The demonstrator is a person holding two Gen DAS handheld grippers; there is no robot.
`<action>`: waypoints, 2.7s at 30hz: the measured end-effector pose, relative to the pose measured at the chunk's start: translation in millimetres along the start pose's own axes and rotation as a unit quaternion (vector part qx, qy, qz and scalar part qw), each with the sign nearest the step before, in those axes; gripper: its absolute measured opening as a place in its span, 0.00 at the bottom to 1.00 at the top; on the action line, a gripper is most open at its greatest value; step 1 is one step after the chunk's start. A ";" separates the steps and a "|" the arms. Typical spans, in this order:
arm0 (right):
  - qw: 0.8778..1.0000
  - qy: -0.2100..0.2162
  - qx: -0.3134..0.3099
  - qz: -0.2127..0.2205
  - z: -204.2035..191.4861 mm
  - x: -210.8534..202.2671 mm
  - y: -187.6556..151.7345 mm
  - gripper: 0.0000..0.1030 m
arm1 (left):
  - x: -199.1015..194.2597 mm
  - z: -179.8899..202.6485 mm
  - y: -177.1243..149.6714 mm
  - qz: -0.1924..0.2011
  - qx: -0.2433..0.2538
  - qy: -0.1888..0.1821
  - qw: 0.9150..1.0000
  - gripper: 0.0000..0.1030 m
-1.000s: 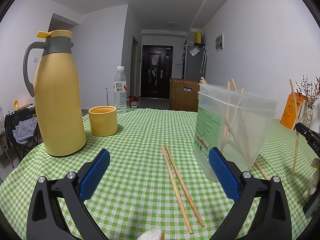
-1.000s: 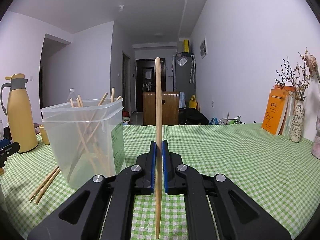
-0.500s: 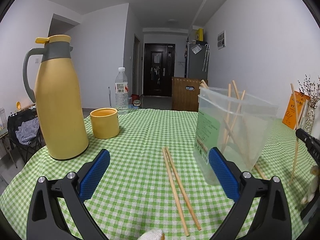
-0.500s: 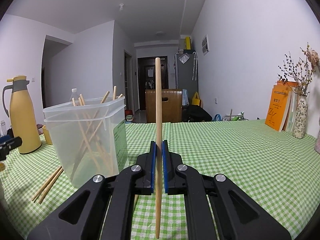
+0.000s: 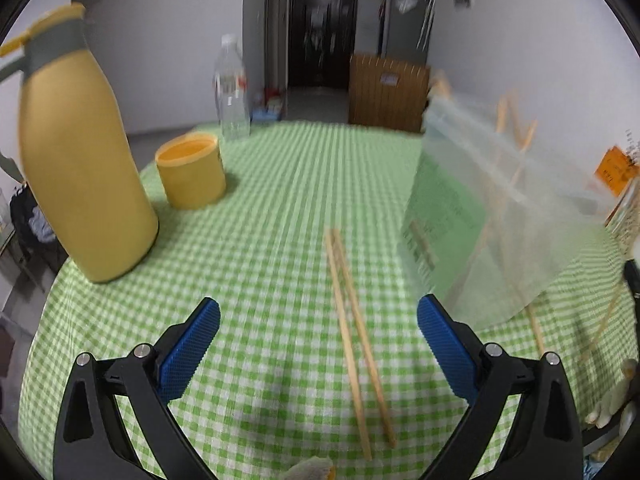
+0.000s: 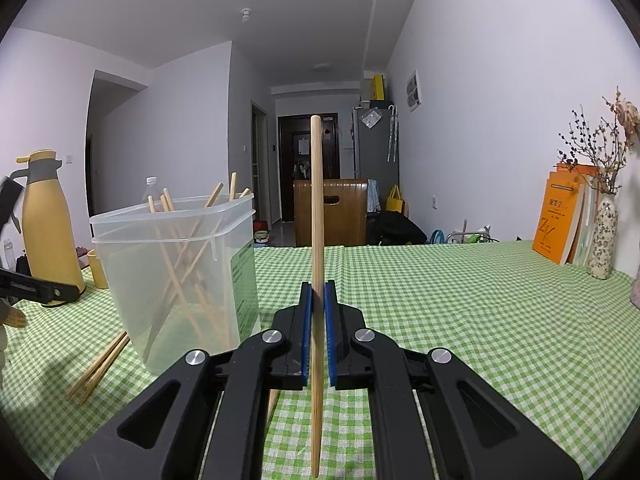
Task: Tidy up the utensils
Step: 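Lower the open left tool over the loose chopsticks, then close the left tool on a bamboo chopstick and lift it upright, then carry both chopsticks upright over the clear plastic box with both tools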
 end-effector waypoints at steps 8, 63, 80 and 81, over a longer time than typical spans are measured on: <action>1.000 0.006 -0.001 0.000 -0.1 -0.5 -0.6 0.06 | 50.7 -1.1 -0.3 -0.127 -0.029 -0.006 0.991 0.60; 0.999 0.032 0.001 -0.006 -0.2 -2.2 -0.6 0.06 | 119.9 0.5 16.6 -0.197 -0.021 -0.001 0.980 0.04; 0.999 0.034 0.003 -0.004 0.6 -2.7 -0.5 0.06 | 14.2 -21.8 14.7 0.072 -0.009 -0.016 0.997 0.04; 0.999 0.035 0.003 -0.004 0.2 -3.1 -0.5 0.06 | 7.9 -25.6 13.8 0.091 -0.016 -0.020 0.996 0.04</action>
Point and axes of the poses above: each gripper's, at about its wrist camera, not at the fingertips, and x roughly the way its jaws point, z to its right, y to its top, the point moved 3 cm from there along x, roughly the way its jaws point, and after that the axes turned 3 degrees about -x, right-handed, at the moved point
